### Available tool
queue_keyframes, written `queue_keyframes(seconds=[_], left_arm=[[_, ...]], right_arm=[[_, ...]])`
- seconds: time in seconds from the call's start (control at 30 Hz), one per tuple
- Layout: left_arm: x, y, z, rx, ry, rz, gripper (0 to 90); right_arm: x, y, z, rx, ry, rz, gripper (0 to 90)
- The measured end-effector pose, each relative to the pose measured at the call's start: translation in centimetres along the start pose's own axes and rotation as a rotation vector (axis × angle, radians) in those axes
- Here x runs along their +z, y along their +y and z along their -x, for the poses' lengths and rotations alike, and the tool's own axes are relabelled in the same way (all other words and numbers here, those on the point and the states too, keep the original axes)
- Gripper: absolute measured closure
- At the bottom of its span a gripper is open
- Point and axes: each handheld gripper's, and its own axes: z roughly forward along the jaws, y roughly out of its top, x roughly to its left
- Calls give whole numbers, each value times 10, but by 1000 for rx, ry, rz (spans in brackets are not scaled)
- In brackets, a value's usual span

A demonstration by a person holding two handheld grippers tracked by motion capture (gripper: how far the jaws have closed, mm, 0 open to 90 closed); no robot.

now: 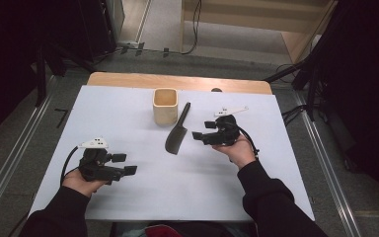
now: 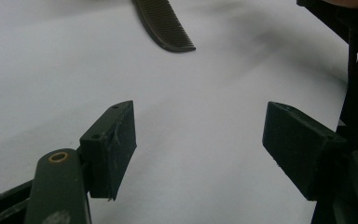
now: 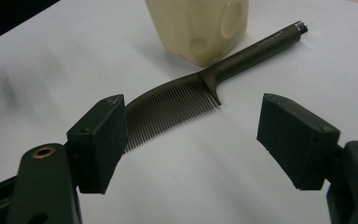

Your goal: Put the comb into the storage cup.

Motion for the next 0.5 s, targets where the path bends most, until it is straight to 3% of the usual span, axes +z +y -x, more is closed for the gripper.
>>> queue_keyframes(seconds=[0.5], left_arm=[[1, 0, 0, 2, -3, -5, 261]], right_arm=[[11, 20, 6, -5, -14, 4, 239]])
